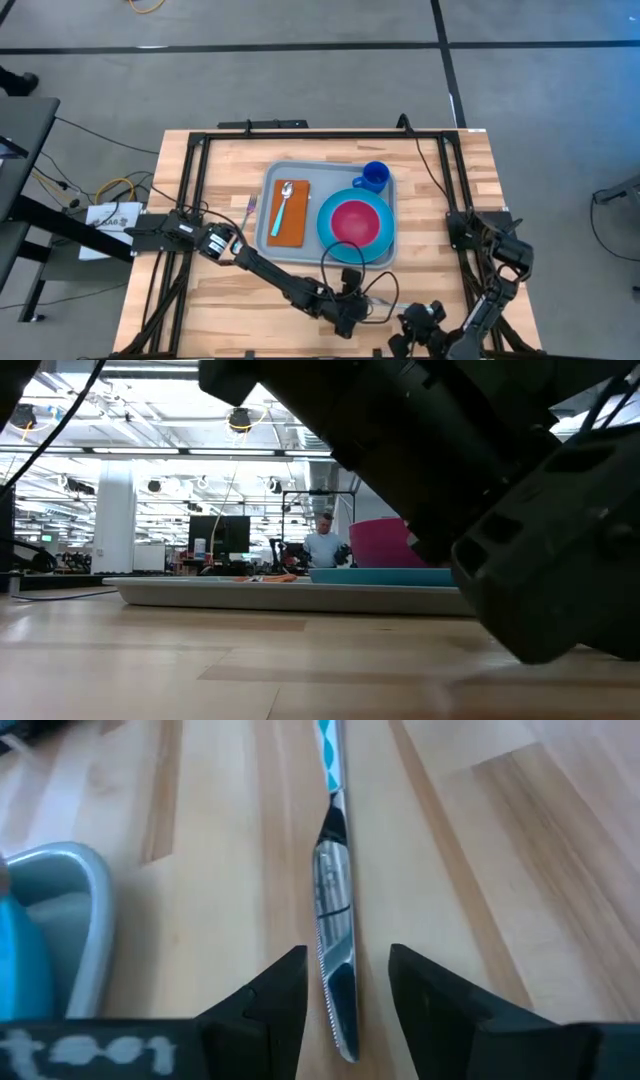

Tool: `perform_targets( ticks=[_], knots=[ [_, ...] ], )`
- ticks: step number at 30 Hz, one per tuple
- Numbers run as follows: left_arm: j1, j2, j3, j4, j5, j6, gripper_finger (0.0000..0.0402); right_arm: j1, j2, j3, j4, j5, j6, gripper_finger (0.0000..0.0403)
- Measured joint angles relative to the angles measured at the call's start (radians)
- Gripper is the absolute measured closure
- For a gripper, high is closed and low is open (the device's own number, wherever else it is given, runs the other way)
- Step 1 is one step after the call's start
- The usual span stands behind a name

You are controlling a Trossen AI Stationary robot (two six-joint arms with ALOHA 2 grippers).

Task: Set up tray
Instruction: Put the white patterned knife on the brown table napkin to the left of the blue plate

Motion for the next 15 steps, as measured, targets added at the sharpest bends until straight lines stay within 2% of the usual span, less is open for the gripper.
perform_targets(
  ticks=[4, 8, 15],
  knots=[
    [0.013, 0.009, 0.001, 0.003, 0.044, -0.036, 0.0267, 0.041, 0.001, -0.001, -0.014, -0.022, 0.074, 0.0403],
    [0.027, 0.010, 0.002, -0.003, 0.082, -0.049, 0.0267, 0.066, 0.001, -0.006, -0.071, -0.107, 0.135, 0.0403],
    [0.035, 0.011, 0.002, -0.002, 0.104, -0.058, 0.0267, 0.073, 0.002, -0.014, -0.161, -0.130, 0.114, 0.0403]
  ],
)
